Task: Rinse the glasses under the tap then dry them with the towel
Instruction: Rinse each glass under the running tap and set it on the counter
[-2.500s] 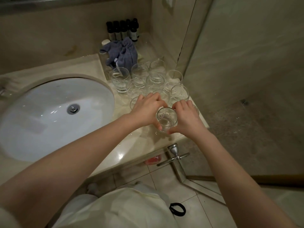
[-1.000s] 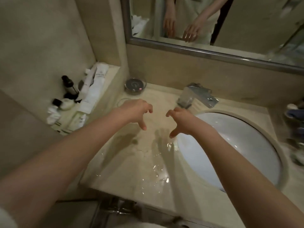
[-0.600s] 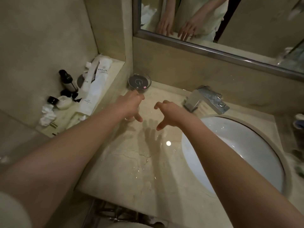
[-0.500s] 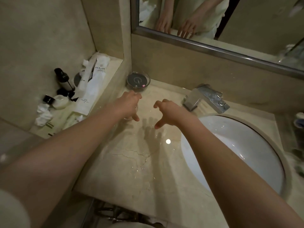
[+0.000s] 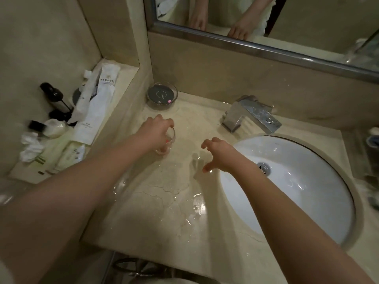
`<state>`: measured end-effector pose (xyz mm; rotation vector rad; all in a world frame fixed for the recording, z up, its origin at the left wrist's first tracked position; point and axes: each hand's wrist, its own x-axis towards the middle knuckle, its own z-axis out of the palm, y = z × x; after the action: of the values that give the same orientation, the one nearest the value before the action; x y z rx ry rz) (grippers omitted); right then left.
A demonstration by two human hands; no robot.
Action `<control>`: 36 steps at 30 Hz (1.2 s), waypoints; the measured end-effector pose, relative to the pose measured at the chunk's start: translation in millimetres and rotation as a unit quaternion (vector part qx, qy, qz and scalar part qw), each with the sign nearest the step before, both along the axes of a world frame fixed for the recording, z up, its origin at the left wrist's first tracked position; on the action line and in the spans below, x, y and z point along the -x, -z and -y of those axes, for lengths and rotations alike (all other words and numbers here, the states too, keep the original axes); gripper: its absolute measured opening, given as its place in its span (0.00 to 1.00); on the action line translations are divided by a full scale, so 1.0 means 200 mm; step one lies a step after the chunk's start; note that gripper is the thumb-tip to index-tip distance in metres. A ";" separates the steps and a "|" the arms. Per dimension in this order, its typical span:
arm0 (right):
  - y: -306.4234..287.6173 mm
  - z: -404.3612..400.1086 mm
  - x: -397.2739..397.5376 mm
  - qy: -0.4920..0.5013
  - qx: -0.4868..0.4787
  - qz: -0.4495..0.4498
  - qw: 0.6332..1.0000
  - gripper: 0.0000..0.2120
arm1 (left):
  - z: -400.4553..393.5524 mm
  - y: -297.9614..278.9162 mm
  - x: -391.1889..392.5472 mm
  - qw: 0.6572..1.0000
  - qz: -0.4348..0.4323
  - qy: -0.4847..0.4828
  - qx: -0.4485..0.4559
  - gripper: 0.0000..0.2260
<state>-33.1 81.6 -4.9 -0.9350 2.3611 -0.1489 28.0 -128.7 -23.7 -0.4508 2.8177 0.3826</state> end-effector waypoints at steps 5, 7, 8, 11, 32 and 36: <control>0.07 -0.29 0.07 0.037 -0.021 0.008 0.999 0.36 | -0.32 -0.04 0.06 0.998 -0.013 0.029 -0.061 0.28; 0.08 -0.42 0.13 0.051 -0.031 0.009 0.998 0.36 | -0.44 -0.06 0.10 0.996 -0.016 0.035 -0.081 0.29; 0.09 -0.49 0.16 0.053 -0.041 0.010 0.998 0.36 | -0.50 -0.07 0.12 0.995 -0.014 0.033 -0.091 0.31; 0.10 -0.67 0.29 0.067 -0.069 0.010 0.995 0.33 | -0.66 -0.08 0.18 0.992 -0.004 0.011 -0.125 0.33; 0.01 -0.49 1.03 0.109 0.104 -0.169 0.974 0.12 | -1.08 0.20 0.47 0.872 -0.053 -0.222 -0.434 0.35; 0.02 -0.50 1.07 0.107 0.124 -0.164 0.973 0.13 | -1.11 0.22 0.47 0.807 -0.055 -0.249 -0.532 0.32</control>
<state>-247.6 181.3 -8.0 -0.8699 2.7977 -0.4104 -65.1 92.8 -68.2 -0.8579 2.0136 1.9593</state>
